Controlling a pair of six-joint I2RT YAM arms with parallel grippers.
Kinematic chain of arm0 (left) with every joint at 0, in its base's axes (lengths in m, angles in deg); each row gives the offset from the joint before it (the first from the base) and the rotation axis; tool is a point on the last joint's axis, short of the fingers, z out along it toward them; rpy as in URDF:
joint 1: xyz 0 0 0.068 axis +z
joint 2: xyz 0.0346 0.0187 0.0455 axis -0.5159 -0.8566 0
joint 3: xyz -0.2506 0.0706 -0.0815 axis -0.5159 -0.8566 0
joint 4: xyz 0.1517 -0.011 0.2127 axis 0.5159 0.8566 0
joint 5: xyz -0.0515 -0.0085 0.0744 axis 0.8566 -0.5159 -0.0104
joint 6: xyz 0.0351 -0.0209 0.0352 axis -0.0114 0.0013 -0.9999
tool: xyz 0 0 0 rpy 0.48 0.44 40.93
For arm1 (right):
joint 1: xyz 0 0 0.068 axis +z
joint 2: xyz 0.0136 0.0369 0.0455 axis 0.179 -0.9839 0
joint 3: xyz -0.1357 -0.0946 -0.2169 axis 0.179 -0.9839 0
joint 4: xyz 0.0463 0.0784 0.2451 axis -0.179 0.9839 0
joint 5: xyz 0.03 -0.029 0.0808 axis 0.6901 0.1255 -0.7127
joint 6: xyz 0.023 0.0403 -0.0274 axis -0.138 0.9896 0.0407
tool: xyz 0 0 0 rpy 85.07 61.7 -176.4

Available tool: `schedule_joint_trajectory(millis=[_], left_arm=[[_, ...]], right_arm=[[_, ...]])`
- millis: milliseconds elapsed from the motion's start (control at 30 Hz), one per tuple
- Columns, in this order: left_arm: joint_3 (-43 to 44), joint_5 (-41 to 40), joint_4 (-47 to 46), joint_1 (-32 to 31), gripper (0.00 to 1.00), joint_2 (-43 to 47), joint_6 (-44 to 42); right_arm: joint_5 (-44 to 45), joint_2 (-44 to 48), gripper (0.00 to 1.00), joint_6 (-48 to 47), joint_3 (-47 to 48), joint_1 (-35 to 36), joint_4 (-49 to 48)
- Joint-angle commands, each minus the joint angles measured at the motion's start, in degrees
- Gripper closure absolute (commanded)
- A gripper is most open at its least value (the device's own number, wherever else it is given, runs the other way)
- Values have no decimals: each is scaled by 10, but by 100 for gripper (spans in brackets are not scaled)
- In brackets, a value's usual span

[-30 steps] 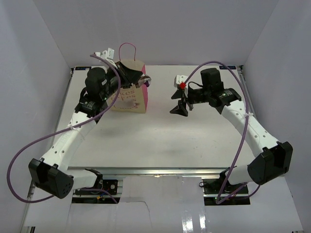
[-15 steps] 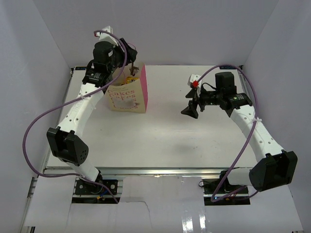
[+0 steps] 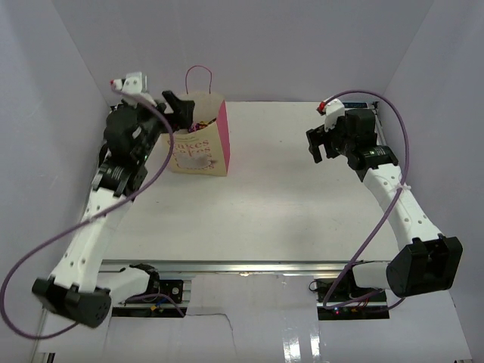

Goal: Place the snacks into the paper bag

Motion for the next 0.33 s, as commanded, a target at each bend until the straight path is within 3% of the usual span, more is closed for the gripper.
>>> schedule_joint_trajectory(millis=[0,133,300], left_arm=[[-117,-73,0,4,2,164,-41],[-269,-141,57,5,2,385,5],[-380,-172,127,5,2,515,74]], right_arm=[[128,30,10,38,-11,-12,-28],[169,56,10,42,-23,-14,-34],[177,72,10,30,-34,-15,-32]])
